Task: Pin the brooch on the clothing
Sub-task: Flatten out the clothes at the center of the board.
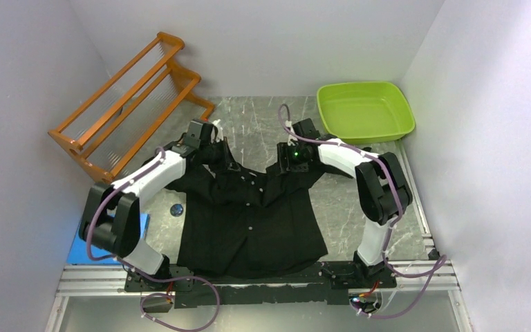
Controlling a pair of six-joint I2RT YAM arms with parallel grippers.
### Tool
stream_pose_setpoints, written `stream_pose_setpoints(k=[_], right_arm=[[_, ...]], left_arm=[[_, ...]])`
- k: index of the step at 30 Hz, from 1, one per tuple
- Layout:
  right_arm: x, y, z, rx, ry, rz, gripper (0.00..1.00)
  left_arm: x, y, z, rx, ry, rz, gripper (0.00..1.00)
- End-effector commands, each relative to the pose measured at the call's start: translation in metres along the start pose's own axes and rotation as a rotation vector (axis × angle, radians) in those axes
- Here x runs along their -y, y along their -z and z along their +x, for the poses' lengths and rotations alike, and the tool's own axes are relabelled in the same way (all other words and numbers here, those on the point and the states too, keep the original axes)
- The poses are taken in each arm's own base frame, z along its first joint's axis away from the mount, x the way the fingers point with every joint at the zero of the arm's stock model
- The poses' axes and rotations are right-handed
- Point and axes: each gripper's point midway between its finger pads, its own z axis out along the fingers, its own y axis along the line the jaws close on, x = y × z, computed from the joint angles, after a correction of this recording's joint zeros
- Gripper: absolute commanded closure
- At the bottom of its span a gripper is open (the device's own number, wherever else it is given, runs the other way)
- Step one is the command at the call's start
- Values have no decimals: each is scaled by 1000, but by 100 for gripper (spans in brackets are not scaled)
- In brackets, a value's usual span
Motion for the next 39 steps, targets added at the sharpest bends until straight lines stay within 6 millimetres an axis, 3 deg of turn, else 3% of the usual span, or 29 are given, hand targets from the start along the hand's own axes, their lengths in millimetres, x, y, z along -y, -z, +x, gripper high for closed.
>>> stream_pose_setpoints(k=[1,5,10,14,22,25,32,36,39], right_arm=[[-31,37,-30,137,84,-137,38],[-72,60,-38,196,86,-375,29],[-105,74,-44,196,70,-602,29],[-110,61,-48,175,54,-656,29],[-91,16,-52,37,-98,-542,33],[-95,15,-58,24,-133,-553,35],[-106,23,-72,24,-132,-608,63],[-101,31,-89,70,-135,-630,96],[-88,38,-108,129,-137,-617,100]], left_arm=[[41,29,-22,158,-117,174,97],[53,45,-26,230,-176,233,97],[65,59,-26,279,-231,300,97],[74,66,-28,306,-261,342,97],[83,73,-43,343,-308,338,97],[84,72,-49,349,-320,329,97],[88,70,-67,374,-353,300,97],[86,68,-78,388,-379,261,98],[86,68,-89,412,-390,245,97]])
